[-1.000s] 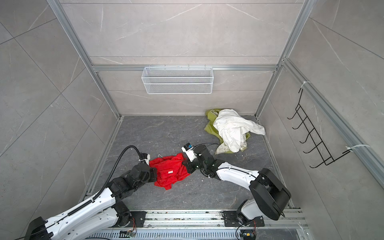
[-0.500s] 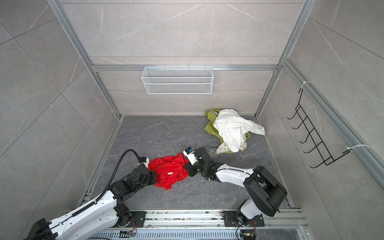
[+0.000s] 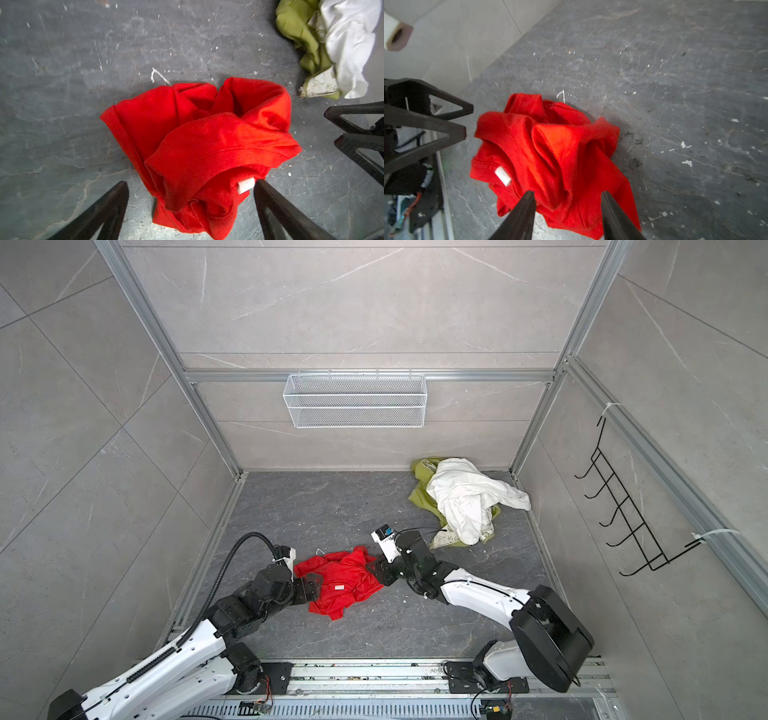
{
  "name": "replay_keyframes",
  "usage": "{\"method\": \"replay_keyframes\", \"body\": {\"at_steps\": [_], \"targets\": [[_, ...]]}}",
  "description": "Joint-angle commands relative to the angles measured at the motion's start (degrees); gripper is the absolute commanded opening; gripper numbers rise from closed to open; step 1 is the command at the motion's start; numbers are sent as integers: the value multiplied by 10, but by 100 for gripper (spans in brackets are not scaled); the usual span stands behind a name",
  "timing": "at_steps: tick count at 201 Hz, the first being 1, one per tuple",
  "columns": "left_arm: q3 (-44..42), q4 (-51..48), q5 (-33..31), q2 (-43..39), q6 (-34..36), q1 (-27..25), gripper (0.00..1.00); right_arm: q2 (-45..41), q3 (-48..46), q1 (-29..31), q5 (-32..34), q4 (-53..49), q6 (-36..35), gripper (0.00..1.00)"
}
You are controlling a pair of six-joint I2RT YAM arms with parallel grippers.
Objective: Pick out a specific cloth from the pile
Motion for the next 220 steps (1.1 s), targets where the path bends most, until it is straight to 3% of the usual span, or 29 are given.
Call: {"method": "replay_keyframes", "body": {"at_steps": [1,15,45,57,65,80,101,115,135,157,180,207,220], "targets": [[55,-47,-60,-20,48,4,100,-49,7,-1,88,-31,-25,70],[69,-58,-120,-20,56,4,100,-78,-9,-6,170,-25,-40,82],[65,-40,-286,5,64,4,99,-133,-49,-31,273,-11,-72,93],[42,16,-317,21,126,4,94,-150,-65,-37,374,-6,-56,97],[30,47,-326,31,173,6,94,-149,-70,-39,483,-4,-42,100],[14,96,-360,58,201,27,95,-136,-72,-60,556,1,-49,100],[3,128,-286,89,240,125,96,-137,-91,-107,525,29,-74,100],[-6,158,-244,105,267,193,96,-122,-124,-119,498,106,-137,100],[-28,220,-186,124,329,256,96,-79,-151,-127,534,204,-166,100],[-71,308,-185,150,377,277,94,-43,-187,-160,524,302,-149,100],[-123,430,-154,183,395,300,91,-11,-201,-197,471,315,-130,100],[-115,503,-109,268,389,325,88,23,-271,-229,399,462,-145,99],[-107,525,-101,298,397,326,87,33,-278,-244,379,484,-142,99]]}}
